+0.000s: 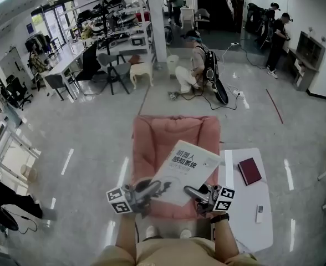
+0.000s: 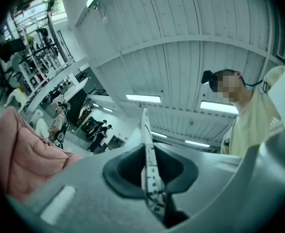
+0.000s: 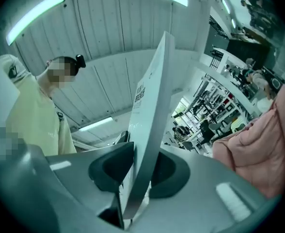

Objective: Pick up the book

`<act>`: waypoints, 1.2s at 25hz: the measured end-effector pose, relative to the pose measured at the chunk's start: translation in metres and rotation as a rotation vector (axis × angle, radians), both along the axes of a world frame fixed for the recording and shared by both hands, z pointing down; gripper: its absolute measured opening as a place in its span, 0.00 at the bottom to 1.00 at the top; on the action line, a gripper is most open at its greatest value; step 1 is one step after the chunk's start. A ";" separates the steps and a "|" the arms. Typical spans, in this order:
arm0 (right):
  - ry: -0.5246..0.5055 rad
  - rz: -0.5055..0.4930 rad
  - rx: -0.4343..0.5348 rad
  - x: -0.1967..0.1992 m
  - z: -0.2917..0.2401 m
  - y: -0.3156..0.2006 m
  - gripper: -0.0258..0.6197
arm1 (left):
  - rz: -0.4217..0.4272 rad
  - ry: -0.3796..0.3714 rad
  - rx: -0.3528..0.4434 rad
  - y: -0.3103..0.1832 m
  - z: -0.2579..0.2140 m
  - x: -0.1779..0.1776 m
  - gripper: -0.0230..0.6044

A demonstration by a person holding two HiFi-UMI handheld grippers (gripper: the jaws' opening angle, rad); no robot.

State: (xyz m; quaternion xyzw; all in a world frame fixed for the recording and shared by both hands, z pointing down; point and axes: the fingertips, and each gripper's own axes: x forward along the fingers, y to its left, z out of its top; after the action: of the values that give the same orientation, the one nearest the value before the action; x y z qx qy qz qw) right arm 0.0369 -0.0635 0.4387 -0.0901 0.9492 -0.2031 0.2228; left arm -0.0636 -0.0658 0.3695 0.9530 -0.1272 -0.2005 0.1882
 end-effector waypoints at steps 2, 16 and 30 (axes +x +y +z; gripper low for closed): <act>0.090 0.050 0.026 -0.018 -0.015 -0.009 0.17 | -0.036 -0.019 0.010 -0.013 -0.010 -0.018 0.11; 0.389 0.525 -0.048 -0.076 -0.046 -0.094 0.18 | -0.447 -0.291 0.138 -0.106 -0.009 -0.071 0.15; 0.422 0.753 0.015 -0.078 -0.074 -0.112 0.14 | -0.483 -0.313 0.144 -0.132 -0.003 -0.074 0.18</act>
State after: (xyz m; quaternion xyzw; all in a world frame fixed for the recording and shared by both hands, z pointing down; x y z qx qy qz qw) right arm -0.0412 -0.1754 0.3644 -0.4682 0.8763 -0.0777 0.0830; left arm -0.1375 -0.1978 0.3663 0.9253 -0.3634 -0.0985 0.0449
